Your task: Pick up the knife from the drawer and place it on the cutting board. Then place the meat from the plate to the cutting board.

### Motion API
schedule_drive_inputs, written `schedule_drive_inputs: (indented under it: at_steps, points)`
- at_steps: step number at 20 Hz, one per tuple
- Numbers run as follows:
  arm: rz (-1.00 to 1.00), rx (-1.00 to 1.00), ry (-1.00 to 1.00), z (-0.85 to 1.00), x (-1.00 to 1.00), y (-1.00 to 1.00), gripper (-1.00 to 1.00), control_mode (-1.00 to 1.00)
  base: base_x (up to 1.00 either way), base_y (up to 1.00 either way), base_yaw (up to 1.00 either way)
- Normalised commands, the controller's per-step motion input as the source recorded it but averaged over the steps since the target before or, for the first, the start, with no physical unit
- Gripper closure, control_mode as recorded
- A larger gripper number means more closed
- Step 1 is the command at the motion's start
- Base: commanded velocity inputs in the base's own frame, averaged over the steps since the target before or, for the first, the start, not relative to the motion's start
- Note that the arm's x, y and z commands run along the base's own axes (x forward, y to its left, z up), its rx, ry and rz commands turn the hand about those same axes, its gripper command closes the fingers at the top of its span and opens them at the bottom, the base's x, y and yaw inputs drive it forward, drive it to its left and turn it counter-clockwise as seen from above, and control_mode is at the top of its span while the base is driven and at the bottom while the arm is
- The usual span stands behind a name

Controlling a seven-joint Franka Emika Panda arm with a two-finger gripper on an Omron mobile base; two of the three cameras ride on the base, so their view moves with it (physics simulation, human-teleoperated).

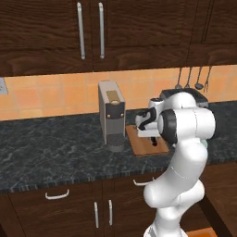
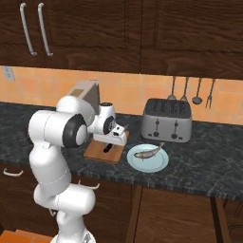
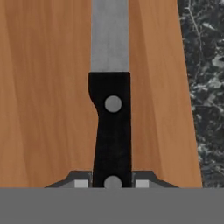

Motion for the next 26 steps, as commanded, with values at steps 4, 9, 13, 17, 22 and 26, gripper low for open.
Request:
schedule_drive_inputs:
  at_steps: [4, 9, 13, 17, 22, 26]
  points:
    - [0.00, 0.00, -0.05, 0.07, -0.08, 0.00, -1.00, -1.00, 0.00, 0.00, 0.00]
    - [-0.02, 0.07, -0.30, 0.56, -0.32, -0.33, -1.00, -1.00, 0.00, 0.00, 0.00]
    - [-0.25, 0.03, -0.20, 0.30, -0.91, -1.00, -1.00, -1.00, 0.00, 0.00, 0.00]
    - [-0.40, 0.02, -0.01, 0.24, -0.44, -1.00, -1.00, -1.00, 0.00, 0.00, 0.00]
    - [-0.42, 0.02, 0.25, 0.18, 0.27, -0.99, -1.00, -1.00, 0.00, 0.00, 0.00]
    - [0.00, 0.10, 0.26, -0.14, 0.28, -0.73, -1.00, -1.00, 0.00, 0.00, 0.00]
